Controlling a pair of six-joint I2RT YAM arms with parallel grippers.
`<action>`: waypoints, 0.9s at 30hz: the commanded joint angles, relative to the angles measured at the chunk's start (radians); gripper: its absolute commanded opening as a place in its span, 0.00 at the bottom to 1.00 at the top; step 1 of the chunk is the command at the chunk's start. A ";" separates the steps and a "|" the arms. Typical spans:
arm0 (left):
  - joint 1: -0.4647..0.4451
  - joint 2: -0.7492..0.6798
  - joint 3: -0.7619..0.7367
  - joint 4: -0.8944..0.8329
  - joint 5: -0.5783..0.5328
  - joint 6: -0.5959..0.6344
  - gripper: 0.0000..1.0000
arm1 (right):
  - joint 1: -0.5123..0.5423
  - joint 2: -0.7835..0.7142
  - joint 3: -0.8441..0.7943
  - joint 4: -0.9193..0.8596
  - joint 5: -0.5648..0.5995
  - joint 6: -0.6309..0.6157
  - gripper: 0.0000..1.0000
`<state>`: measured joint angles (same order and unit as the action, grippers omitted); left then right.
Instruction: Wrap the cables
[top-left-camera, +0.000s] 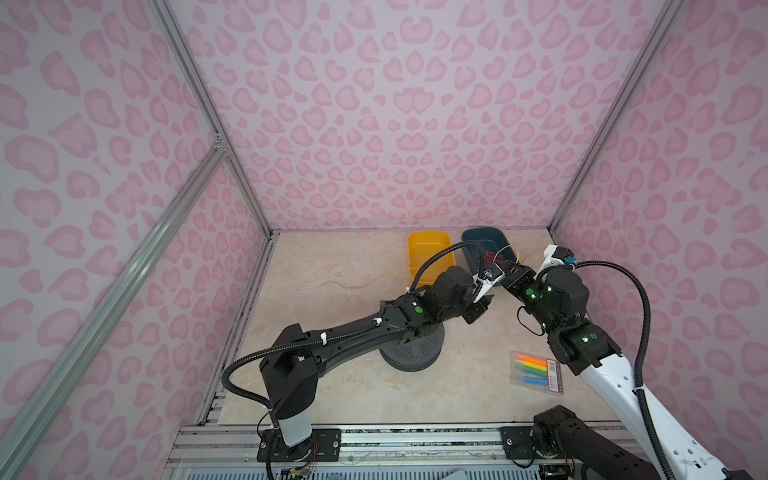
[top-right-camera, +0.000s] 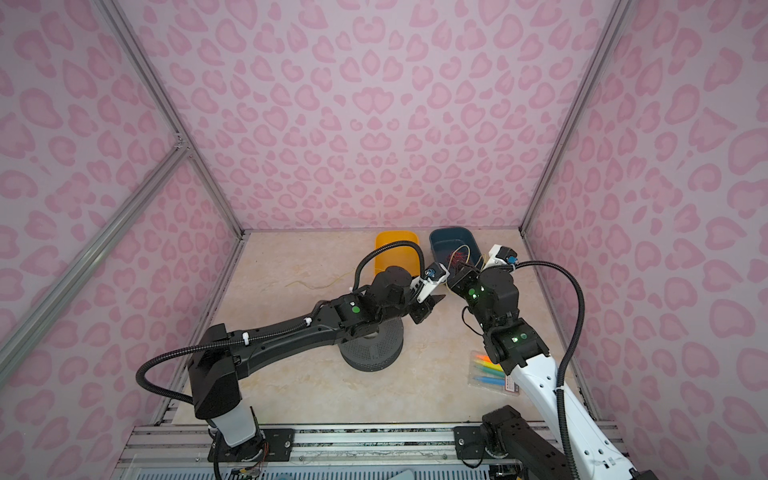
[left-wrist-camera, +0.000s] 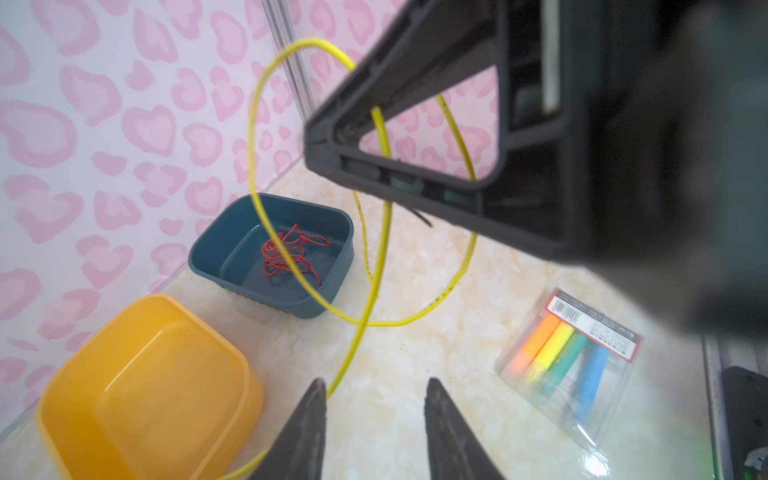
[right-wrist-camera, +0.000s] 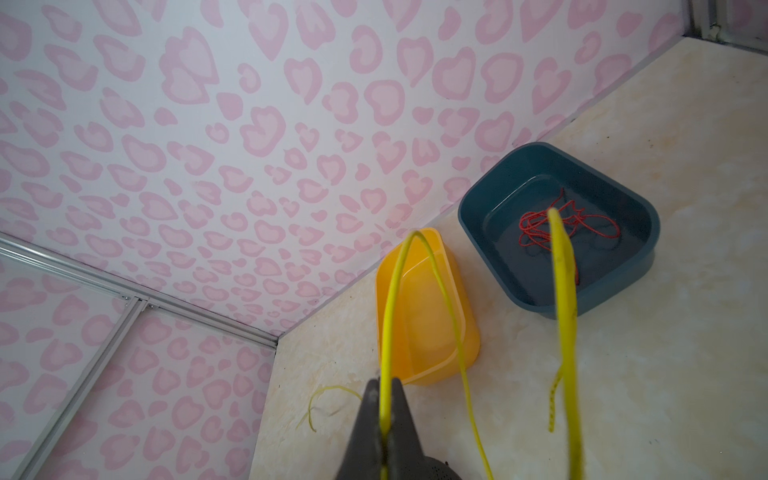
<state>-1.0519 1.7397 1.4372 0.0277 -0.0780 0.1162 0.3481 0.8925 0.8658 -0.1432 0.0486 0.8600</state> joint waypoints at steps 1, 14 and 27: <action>0.001 -0.034 -0.031 0.099 -0.010 0.005 0.50 | 0.001 0.005 -0.010 0.014 0.000 -0.003 0.00; 0.001 0.046 0.054 0.102 0.029 0.023 0.45 | 0.004 -0.002 -0.012 0.019 -0.030 0.013 0.00; 0.001 0.076 0.068 0.114 0.007 0.039 0.21 | 0.009 0.008 -0.021 0.021 -0.068 0.033 0.00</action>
<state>-1.0512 1.8072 1.4887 0.1062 -0.0635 0.1352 0.3553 0.8982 0.8528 -0.1440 -0.0051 0.8825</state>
